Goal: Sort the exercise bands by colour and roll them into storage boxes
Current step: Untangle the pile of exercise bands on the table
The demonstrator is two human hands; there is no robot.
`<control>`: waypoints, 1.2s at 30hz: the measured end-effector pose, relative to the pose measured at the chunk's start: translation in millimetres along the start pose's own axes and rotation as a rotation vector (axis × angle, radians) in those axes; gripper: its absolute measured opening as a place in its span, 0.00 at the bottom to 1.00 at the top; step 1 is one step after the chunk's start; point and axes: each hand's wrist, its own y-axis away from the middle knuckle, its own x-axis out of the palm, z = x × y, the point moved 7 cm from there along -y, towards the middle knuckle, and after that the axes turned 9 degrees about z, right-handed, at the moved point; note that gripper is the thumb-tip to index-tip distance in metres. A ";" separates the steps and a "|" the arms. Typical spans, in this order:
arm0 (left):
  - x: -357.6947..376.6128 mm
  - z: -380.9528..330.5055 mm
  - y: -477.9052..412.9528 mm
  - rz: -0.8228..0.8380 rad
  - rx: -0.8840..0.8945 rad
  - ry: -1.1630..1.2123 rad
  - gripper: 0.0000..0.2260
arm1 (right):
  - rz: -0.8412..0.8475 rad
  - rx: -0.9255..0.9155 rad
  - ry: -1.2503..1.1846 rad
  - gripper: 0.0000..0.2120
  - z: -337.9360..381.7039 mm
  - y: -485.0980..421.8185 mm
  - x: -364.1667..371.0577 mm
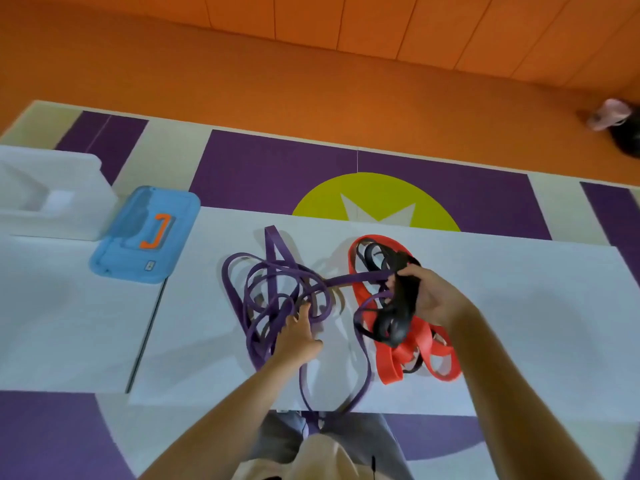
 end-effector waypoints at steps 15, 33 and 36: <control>-19.1 -94.1 3.6 -0.312 0.211 -0.764 0.19 | -0.076 0.026 0.040 0.09 -28.3 25.6 -91.1; 67.2 -100.9 -38.5 0.221 0.077 0.289 0.14 | -0.076 -0.113 -0.235 0.14 -61.8 -28.4 -52.2; 54.4 -90.4 -21.2 0.315 -0.094 0.745 0.19 | -0.104 -0.113 -0.184 0.07 -71.3 -51.1 -31.1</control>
